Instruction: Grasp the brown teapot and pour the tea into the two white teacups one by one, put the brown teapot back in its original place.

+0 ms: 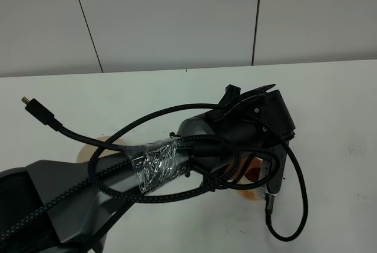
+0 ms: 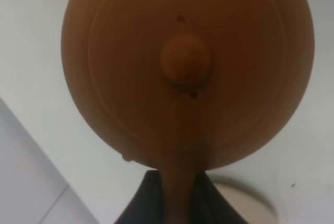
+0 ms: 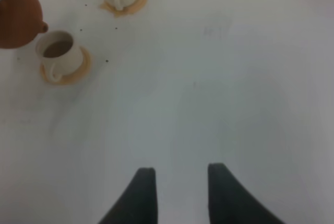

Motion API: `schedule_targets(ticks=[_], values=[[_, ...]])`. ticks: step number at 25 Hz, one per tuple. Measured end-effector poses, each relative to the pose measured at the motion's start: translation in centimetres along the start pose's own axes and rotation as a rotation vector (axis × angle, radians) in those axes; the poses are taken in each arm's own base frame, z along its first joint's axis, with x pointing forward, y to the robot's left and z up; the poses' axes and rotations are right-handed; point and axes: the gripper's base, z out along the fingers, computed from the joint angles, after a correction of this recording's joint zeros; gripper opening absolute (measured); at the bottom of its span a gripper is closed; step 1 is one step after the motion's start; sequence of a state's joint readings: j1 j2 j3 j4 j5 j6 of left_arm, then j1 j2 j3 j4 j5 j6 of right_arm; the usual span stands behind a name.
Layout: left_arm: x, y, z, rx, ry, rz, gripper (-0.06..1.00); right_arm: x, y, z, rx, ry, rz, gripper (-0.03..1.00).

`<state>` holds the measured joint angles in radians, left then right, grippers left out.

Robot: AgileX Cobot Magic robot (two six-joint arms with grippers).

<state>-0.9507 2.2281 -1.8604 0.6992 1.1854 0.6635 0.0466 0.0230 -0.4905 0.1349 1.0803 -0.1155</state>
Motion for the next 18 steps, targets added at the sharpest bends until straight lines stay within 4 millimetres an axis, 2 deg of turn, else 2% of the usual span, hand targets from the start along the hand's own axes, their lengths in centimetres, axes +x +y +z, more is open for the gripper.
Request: schedule_targets(ticks=[10,18], values=[[0.0,-0.3,-0.2,0.048,-0.04,-0.082,0.16,0.0,0.0,0.0,0.0,0.0,0.0,0.24],[2.1,0.5,0.0,0.151,-0.111,-0.227,0.16,0.0,0.0,0.0,0.0,0.0,0.0,0.24]])
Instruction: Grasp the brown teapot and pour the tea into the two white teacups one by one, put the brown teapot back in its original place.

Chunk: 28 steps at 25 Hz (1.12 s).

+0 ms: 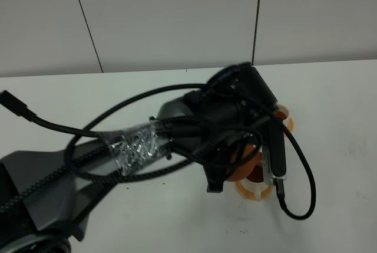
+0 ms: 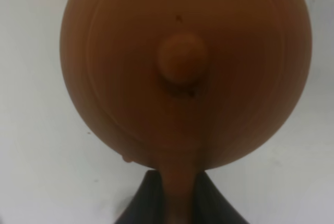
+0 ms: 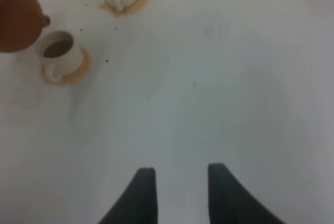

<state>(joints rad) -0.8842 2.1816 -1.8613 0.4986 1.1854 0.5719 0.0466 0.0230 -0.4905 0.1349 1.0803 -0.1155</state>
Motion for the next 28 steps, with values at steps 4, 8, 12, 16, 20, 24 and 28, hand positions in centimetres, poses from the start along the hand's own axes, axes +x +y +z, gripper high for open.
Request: schedule_targets(ticks=[4,8,12,16,20,24,28], values=[[1.3,0.8,0.3,0.102,-0.059,-0.096,0.16,0.0,0.0,0.0,0.0,0.0,0.0,0.24],[2.3,1.6,0.8,0.178,-0.103,-0.168,0.16,0.0,0.0,0.0,-0.001,0.0,0.001,0.24],[2.6,1.8,1.0,0.187,-0.107,-0.172,0.16,0.0,0.0,0.0,-0.001,0.0,0.001,0.24],[2.9,2.0,1.2,0.218,-0.125,-0.184,0.16,0.0,0.0,0.0,-0.001,0.0,0.001,0.24],[2.9,2.0,1.2,0.223,-0.127,-0.193,0.16,0.0,0.0,0.0,-0.001,0.0,0.001,0.24],[3.0,2.0,1.3,0.219,-0.122,-0.198,0.16,0.0,0.0,0.0,-0.001,0.0,0.001,0.24],[3.3,2.3,1.4,0.211,-0.116,-0.204,0.16,0.0,0.0,0.0,-0.001,0.0,0.001,0.24]])
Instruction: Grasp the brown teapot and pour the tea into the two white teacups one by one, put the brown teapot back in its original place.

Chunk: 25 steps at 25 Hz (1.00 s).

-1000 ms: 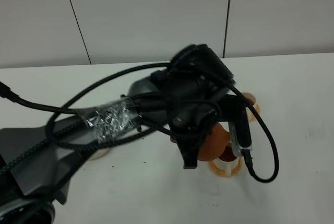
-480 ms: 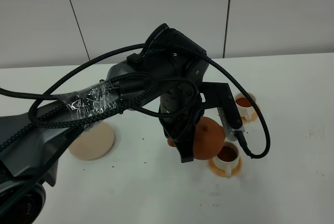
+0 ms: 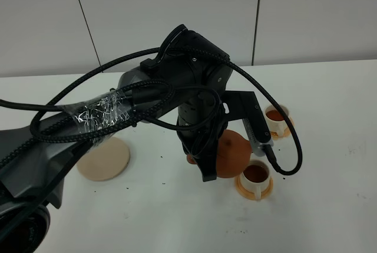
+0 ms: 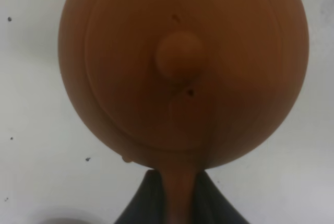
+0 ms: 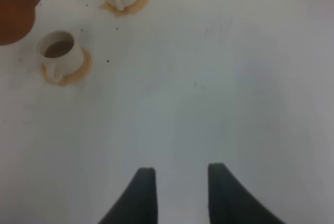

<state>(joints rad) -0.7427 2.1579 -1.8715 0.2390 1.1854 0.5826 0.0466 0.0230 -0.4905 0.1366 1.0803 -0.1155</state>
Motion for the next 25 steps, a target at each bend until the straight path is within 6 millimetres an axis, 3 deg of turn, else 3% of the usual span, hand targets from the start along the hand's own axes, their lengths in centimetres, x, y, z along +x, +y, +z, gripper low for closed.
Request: schedule_targets(ticks=[9,25], values=[[2.9,2.7,-1.6,-0.036,-0.015,-0.084,0.16,0.0,0.0,0.0,0.0,0.0,0.0,0.24],[7.4,6.6,-0.4,0.013,-0.018,-0.258,0.16,0.0,0.0,0.0,0.0,0.0,0.0,0.24]])
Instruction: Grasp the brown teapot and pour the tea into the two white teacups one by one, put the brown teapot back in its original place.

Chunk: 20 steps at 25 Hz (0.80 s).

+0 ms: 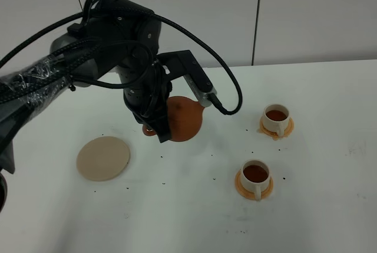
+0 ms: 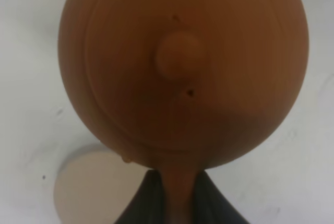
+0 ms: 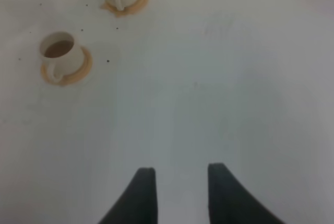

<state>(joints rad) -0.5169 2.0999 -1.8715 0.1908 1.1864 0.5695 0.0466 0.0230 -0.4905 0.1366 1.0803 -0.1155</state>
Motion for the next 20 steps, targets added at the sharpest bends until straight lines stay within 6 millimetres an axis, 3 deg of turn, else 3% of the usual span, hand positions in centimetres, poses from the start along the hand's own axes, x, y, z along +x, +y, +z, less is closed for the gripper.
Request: schedule_targets(ticks=[10,14,20], values=[[3.3,3.4,1.1,0.01,0.033,-0.108,0.16,0.0,0.0,0.0,0.0,0.0,0.0,0.24],[6.5,3.4,2.7,0.056,0.099,-0.143,0.16,0.0,0.0,0.0,0.0,0.0,0.0,0.24],[11.3,2.6,3.4,0.029,0.063,-0.202,0.16,0.0,0.0,0.0,0.0,0.0,0.0,0.24]])
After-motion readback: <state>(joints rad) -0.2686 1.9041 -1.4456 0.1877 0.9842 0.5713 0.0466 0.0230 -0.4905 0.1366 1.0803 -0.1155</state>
